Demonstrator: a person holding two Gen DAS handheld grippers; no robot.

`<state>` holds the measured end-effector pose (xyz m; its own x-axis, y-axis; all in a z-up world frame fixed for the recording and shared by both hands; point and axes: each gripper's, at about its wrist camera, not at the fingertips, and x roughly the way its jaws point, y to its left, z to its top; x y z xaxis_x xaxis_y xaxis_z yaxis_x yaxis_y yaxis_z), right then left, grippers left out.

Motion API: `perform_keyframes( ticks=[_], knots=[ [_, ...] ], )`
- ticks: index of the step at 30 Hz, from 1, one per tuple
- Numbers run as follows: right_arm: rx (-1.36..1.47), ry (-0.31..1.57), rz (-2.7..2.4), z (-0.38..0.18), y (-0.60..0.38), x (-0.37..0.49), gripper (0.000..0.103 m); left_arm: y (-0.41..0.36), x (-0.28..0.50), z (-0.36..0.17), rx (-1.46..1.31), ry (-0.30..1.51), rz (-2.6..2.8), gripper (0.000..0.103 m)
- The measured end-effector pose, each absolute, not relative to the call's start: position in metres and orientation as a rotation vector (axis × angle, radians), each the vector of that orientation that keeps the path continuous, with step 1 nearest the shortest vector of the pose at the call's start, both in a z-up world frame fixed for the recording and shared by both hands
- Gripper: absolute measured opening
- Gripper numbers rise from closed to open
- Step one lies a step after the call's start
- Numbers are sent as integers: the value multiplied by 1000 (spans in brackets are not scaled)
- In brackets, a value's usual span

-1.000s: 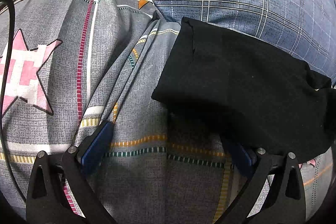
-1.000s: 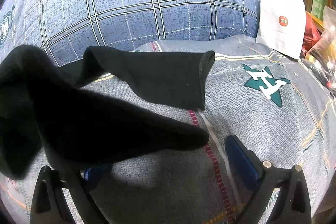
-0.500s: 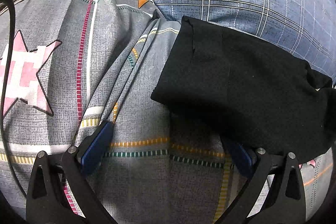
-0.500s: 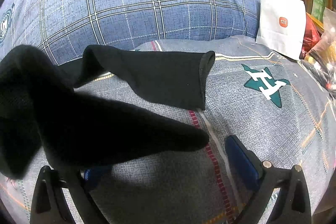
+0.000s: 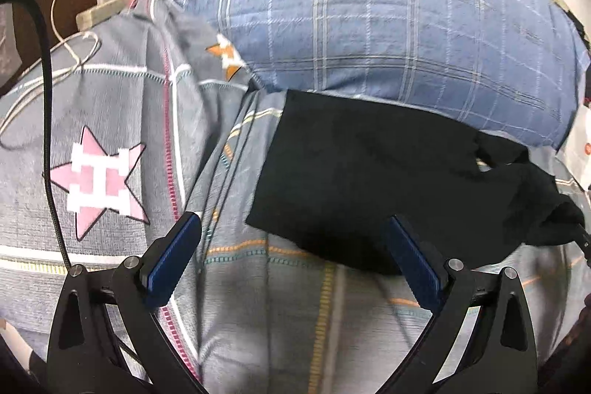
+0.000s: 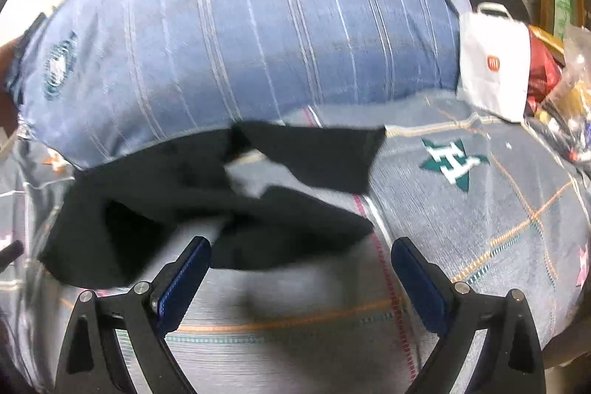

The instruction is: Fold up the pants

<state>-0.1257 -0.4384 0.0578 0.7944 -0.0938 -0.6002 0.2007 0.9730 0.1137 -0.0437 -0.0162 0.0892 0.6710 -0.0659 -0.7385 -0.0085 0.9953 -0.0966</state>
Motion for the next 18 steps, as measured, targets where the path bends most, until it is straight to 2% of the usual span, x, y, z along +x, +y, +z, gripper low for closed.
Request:
perform_keyframes(
  ticks=[4, 18],
  knots=[
    [101, 613, -136, 68, -418, -128, 98, -22, -51, 94, -117, 829, -78, 101],
    [147, 644, -82, 70, -409, -130, 98, -50, -60, 93, -33, 795, -92, 101]
  ],
)
